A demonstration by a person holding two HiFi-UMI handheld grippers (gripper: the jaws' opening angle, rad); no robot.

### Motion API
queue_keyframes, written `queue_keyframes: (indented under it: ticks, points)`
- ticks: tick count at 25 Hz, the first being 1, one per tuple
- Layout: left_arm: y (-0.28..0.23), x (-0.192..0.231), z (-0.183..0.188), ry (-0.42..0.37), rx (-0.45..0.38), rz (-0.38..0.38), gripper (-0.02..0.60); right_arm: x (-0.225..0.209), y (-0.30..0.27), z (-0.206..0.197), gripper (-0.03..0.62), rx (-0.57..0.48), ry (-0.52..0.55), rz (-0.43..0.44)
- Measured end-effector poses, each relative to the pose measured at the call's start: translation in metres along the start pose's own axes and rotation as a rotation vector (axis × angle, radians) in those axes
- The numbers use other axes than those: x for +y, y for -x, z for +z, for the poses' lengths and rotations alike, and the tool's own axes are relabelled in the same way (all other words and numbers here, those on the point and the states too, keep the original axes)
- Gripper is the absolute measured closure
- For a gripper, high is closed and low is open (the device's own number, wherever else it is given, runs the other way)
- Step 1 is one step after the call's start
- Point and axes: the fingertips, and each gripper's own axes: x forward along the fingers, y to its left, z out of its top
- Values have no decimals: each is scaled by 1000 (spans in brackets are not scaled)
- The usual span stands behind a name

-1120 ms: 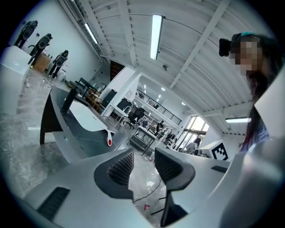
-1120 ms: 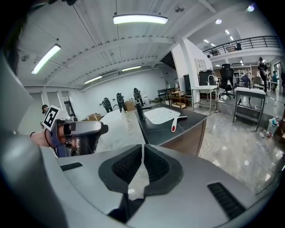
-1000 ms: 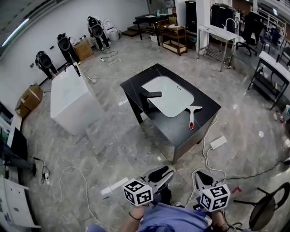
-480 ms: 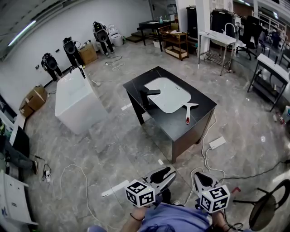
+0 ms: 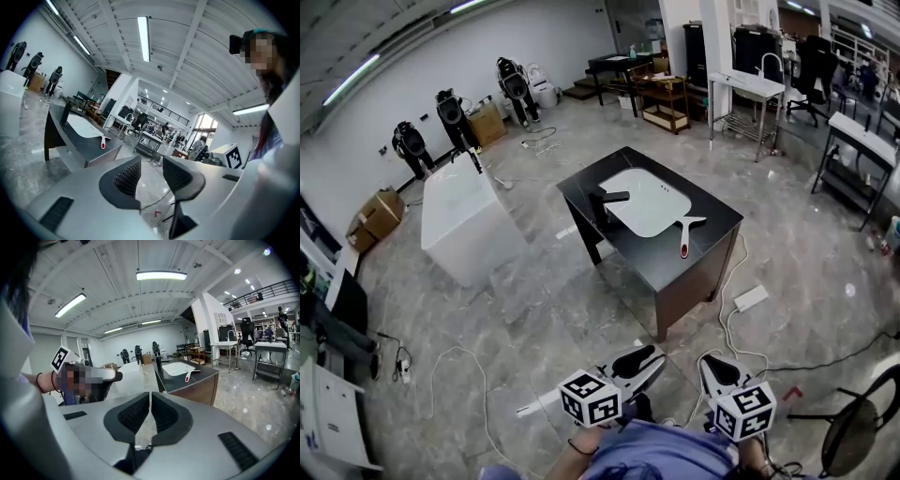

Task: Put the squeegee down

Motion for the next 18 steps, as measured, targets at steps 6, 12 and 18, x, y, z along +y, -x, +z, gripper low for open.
queue_keyframes:
  ticks: [6, 12, 18]
  points:
    - [-1, -10, -6, -25, 24, -4, 425, -5, 9, -1, 563, -31, -13, -9]
    - [-3, -9, -4, -42, 31, -1, 426, -11, 10, 1, 565, -52, -19, -17]
    - [-10, -9, 1, -53, 26, 3, 426, -21, 10, 8, 565, -66, -15, -22]
